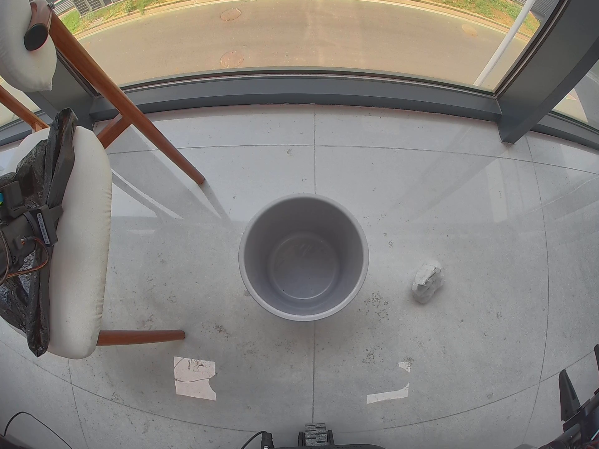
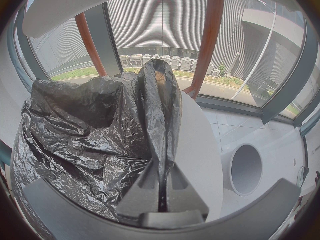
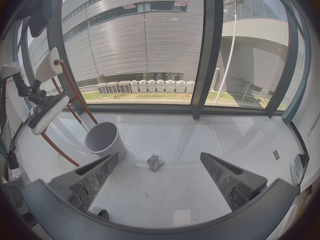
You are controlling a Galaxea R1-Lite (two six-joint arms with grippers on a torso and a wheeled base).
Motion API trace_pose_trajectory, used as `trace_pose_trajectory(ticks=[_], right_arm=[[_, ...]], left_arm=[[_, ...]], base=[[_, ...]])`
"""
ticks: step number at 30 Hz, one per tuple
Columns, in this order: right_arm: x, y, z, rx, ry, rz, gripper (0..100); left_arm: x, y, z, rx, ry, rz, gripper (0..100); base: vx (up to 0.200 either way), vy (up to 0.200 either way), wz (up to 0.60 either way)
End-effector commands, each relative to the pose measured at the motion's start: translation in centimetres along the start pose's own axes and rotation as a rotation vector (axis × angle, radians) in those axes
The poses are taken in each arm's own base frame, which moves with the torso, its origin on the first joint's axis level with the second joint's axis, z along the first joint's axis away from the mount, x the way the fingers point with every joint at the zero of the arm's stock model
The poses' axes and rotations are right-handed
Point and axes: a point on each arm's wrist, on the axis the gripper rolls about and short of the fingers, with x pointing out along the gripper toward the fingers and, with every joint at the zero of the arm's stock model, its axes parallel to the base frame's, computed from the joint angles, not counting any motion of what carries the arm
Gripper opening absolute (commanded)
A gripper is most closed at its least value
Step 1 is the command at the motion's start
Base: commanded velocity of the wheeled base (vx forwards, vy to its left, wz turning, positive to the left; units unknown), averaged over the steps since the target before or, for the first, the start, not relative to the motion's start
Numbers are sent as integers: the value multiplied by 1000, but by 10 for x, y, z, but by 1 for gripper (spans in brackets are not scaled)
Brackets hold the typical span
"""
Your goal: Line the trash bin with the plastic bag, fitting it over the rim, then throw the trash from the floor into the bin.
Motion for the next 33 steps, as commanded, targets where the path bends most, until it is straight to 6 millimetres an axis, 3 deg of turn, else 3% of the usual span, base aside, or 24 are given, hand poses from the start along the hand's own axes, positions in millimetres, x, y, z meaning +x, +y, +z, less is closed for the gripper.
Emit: trace_pose_trajectory(ticks=[1,14,21,33], right_arm=[[0,0,-5,0,6,0,100],[0,0,-5,0,6,0,100],[0,0,-5,1,6,0,100],[0,0,-5,1,6,0,100]], left_arm=[[-3,-1,-2,-4,2,0,0],[-34,-5,5,4,-58,-72,0],[-33,-16,-6,5,-17,-176,0],[-39,-29,-5,21,-19,-349,0]], base=[[0,0,0],[0,0,0],[0,0,0],[0,0,0]])
